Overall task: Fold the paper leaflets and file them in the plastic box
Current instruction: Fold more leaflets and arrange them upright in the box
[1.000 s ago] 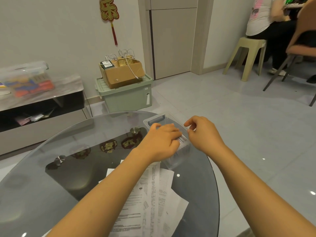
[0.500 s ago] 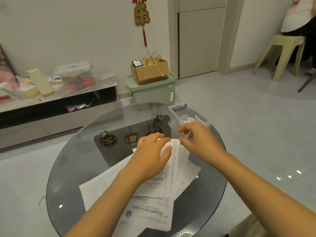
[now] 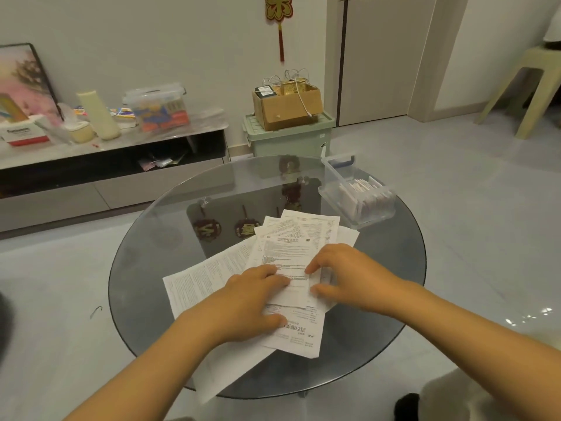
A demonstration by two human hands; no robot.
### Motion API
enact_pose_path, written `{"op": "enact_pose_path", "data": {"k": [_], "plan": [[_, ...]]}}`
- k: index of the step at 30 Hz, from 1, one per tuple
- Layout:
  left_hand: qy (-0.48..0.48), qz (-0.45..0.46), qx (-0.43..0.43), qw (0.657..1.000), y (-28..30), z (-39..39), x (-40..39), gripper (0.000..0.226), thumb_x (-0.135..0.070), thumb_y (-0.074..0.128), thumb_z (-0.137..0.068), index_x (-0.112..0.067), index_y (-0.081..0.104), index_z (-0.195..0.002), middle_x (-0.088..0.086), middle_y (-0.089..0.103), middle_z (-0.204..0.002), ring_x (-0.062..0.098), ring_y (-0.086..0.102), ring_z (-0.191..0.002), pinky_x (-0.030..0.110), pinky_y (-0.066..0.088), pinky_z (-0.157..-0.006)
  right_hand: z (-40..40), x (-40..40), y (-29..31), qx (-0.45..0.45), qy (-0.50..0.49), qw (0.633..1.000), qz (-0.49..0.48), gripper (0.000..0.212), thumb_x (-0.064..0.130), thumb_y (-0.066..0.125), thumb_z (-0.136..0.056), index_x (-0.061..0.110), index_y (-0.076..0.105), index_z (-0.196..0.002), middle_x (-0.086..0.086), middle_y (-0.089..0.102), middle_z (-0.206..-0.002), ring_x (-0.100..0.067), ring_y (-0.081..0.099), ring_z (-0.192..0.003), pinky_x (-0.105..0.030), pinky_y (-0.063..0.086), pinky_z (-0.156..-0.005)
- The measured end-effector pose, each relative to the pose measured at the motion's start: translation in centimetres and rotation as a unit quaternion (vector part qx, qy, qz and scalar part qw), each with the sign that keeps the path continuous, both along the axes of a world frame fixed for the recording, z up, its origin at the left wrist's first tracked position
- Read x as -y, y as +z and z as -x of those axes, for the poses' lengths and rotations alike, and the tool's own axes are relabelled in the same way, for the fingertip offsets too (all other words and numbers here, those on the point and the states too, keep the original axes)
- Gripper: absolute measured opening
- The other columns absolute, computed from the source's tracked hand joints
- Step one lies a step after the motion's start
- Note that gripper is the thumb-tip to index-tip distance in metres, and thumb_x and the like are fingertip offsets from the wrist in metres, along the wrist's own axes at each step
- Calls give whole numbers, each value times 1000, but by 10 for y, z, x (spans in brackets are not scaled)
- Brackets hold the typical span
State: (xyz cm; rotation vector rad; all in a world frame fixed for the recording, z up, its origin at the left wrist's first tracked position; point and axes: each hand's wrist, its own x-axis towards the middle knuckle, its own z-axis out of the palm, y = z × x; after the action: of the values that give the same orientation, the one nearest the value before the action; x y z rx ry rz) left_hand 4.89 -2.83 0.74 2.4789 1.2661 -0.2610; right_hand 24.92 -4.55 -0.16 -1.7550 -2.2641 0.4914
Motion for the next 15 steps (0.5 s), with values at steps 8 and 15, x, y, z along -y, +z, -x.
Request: {"op": "enact_pose_path", "data": {"k": [8,15], "plan": [[6,-46,76,996,-12,11,-4,48,-43,53,-91,-37,41,-137,-17,38,-139,7,34,-127,29,29,-109,3,6,-6,38,47,998,19,51,52,66,-77,37,53,-125,9,45,-127,-11,34,-118,-26,33,-99],[27,-45,157,986,-10,20,-6,20,-34,53,-91,-29,66,-105,-17,61,-108,2,53,-100,28,45,-94,5,3,-4,-34,33,999,8,23,39,58,-89,26,71,-103,13,54,-117,-1,40,-103,-17,34,-87]]}}
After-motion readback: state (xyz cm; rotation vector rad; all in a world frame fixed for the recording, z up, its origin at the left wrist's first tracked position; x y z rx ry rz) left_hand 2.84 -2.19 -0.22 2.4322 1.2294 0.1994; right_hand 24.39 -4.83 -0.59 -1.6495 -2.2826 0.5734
